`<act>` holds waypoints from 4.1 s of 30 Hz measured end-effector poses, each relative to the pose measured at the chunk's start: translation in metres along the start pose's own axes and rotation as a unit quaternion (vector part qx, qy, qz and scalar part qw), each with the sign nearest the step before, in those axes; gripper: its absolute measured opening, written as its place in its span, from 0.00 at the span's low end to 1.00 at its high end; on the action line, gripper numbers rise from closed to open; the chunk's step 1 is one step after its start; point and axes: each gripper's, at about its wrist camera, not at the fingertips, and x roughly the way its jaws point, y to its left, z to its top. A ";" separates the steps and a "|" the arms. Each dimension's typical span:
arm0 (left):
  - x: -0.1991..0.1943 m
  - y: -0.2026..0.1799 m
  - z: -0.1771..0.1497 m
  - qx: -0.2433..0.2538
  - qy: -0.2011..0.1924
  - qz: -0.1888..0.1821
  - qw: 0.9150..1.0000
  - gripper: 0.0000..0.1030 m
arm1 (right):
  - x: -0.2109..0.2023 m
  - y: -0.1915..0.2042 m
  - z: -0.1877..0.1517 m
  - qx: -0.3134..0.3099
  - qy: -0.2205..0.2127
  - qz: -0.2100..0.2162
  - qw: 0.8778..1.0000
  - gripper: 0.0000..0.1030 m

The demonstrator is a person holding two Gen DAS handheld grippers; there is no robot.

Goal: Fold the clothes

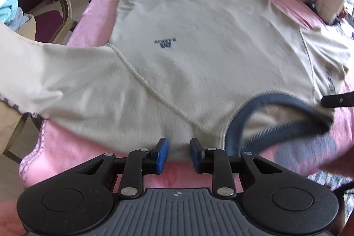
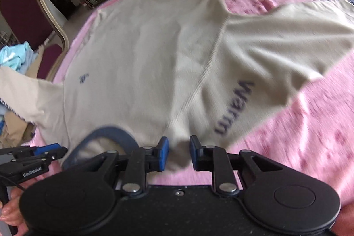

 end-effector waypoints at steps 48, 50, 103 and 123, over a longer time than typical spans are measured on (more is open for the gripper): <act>-0.131 0.209 0.075 -0.238 -0.294 0.170 0.910 0.00 | -0.080 0.035 0.039 0.167 -0.161 0.224 0.947 0.63; -0.141 0.179 0.081 -0.204 -0.307 0.174 0.913 0.00 | -0.086 0.016 0.043 0.171 -0.168 0.214 0.947 0.64; 0.045 0.028 0.047 -0.010 0.002 0.224 0.974 0.33 | 0.043 0.098 0.015 -0.157 -0.052 -0.074 0.983 0.73; 0.002 0.074 0.038 -0.176 -0.065 0.186 0.964 0.35 | 0.012 -0.048 0.065 0.124 -0.068 -0.044 0.989 0.30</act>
